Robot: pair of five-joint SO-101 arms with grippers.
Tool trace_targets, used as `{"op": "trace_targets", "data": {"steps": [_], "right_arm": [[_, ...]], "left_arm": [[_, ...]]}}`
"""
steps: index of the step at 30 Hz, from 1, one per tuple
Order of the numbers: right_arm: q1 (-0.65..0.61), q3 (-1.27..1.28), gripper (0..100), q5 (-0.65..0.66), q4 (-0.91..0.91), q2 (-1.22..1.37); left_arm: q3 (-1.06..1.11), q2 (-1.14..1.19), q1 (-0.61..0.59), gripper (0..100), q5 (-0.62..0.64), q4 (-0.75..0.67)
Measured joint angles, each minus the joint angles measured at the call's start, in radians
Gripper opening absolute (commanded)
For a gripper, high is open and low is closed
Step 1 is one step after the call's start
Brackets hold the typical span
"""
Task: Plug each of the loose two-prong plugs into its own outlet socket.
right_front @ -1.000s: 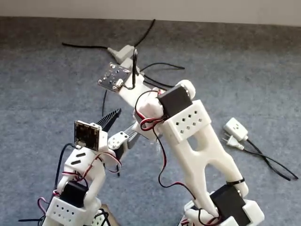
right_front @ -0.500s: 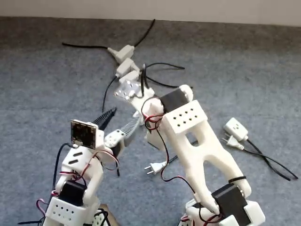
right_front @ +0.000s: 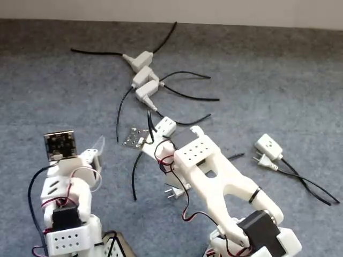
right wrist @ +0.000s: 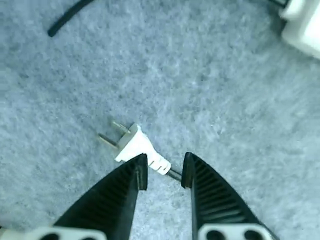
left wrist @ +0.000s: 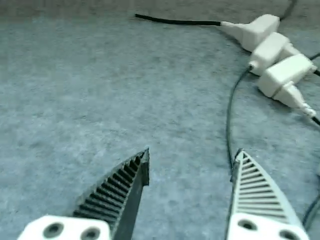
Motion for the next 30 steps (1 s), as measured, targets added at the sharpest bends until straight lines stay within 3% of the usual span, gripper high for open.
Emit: {"op": "trace_targets", "data": {"steps": [4, 13, 26, 30], "right_arm": [[-0.002, 0.069, 12.0, 0.074, -0.086, 0.0], [-0.005, 0.149, 12.0, 0.187, -0.072, 0.0], [-0.005, 0.149, 12.5, 0.252, -0.087, 0.0], [-0.009, 0.158, 19.6, 0.253, -0.144, 0.0]], "left_arm": [[0.0, 0.0, -0.075, 27, 0.0, 0.003], [0.0, 0.0, -0.054, 27, 0.0, 0.003], [0.0, 0.0, -0.054, 27, -0.002, 0.003], [0.0, 0.0, -0.054, 27, -0.002, 0.003]]}}
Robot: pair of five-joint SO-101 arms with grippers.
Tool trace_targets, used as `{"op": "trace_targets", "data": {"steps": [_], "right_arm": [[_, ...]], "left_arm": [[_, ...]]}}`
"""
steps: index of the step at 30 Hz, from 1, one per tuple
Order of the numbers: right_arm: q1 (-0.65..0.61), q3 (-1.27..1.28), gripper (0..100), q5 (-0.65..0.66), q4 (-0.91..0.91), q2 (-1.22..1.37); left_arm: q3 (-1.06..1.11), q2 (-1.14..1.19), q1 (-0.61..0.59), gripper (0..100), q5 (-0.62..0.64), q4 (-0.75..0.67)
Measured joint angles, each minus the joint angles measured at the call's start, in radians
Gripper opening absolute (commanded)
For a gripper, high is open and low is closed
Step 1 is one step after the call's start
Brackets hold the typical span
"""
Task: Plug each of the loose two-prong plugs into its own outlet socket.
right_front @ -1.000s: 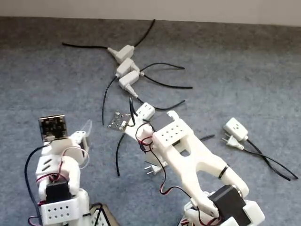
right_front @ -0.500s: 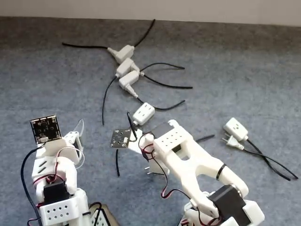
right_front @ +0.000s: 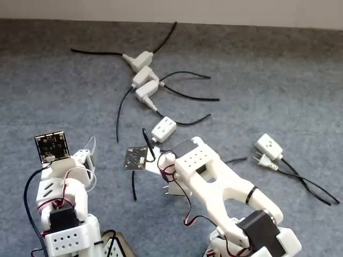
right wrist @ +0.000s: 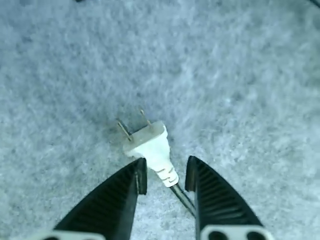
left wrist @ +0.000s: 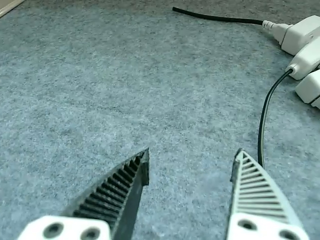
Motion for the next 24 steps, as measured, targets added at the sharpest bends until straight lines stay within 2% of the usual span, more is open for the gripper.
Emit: {"op": "trace_targets", "data": {"steps": [2, 24], "right_arm": [[-0.012, 0.0, 22.4, 0.0, -0.002, 0.0], [-0.055, -0.002, 22.4, 0.008, 0.046, 0.04]], "left_arm": [[0.0, 0.0, 0.0, 27, 0.0, 0.0], [0.0, 0.0, 0.0, 27, 0.0, 0.0]]}}
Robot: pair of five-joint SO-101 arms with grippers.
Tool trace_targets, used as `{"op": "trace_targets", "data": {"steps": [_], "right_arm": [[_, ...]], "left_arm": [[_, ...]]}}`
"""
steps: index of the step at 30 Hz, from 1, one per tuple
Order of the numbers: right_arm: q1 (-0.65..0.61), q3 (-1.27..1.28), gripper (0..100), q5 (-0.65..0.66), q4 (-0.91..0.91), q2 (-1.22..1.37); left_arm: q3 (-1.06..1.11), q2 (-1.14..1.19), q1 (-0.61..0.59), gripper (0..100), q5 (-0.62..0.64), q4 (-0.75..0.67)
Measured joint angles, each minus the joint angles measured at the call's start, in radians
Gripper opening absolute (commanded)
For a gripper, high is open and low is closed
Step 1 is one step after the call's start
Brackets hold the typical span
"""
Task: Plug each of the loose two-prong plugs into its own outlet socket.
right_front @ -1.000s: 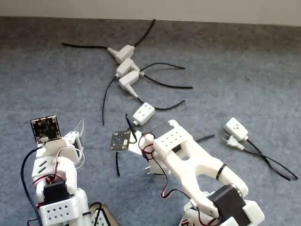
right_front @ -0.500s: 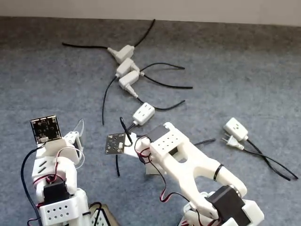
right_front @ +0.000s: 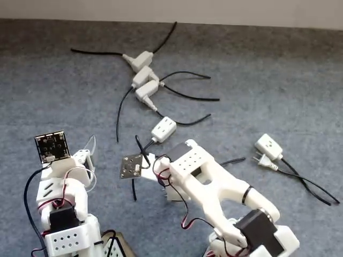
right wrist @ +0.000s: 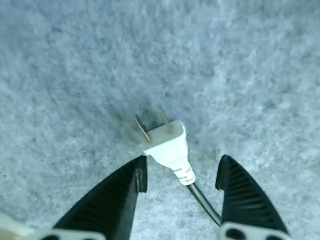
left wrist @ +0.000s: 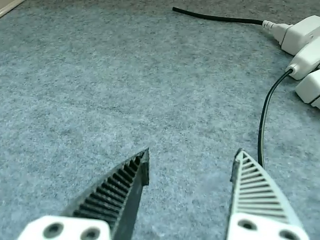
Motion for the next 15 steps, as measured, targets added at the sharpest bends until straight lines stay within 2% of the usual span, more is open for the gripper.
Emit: {"op": "trace_targets", "data": {"steps": [7, 15], "right_arm": [[-0.023, -0.005, 22.4, 0.0, -0.043, 0.103], [-0.031, -0.003, 22.4, 0.0, -0.025, 0.048]], "left_arm": [[0.0, 0.0, 0.0, 27, 0.0, 0.0], [0.0, 0.0, 0.0, 27, 0.0, 0.0]]}}
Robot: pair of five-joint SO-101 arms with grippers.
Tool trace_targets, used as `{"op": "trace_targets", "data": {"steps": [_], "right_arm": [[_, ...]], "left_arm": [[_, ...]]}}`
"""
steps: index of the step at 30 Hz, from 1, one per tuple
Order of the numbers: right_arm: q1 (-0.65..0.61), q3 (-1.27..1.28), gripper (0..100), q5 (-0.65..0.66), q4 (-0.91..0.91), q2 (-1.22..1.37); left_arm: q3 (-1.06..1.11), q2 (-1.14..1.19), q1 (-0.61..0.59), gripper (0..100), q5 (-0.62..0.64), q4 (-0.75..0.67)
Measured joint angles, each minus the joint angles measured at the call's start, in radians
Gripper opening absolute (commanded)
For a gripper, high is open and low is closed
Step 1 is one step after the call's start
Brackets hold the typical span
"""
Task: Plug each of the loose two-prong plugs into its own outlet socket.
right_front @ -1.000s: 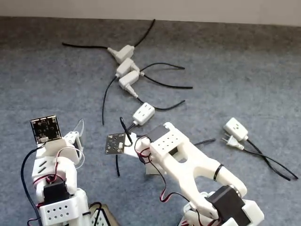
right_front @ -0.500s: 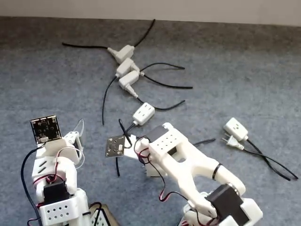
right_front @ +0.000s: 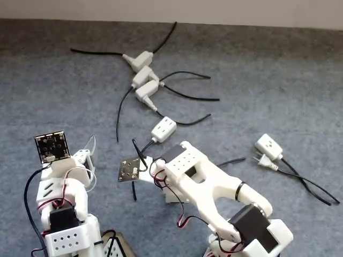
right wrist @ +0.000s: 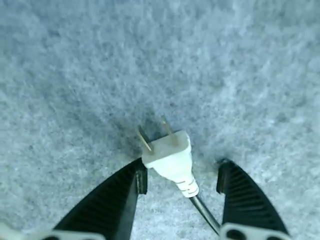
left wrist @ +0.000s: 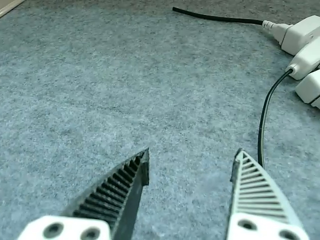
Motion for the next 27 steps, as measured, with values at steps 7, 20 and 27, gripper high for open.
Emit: {"op": "trace_targets", "data": {"steps": [7, 20, 27], "right_arm": [[-0.115, 0.044, 22.4, 0.0, 0.025, -0.077], [-0.021, 0.101, 22.4, 0.183, -0.031, -0.091], [-0.012, 0.101, 14.7, 0.219, -0.031, -0.091]], "left_arm": [[0.0, 0.0, 0.0, 27, 0.0, 0.0], [0.0, 0.0, 0.0, 27, 0.0, 0.0], [0.0, 0.0, 0.0, 27, 0.0, 0.0]]}}
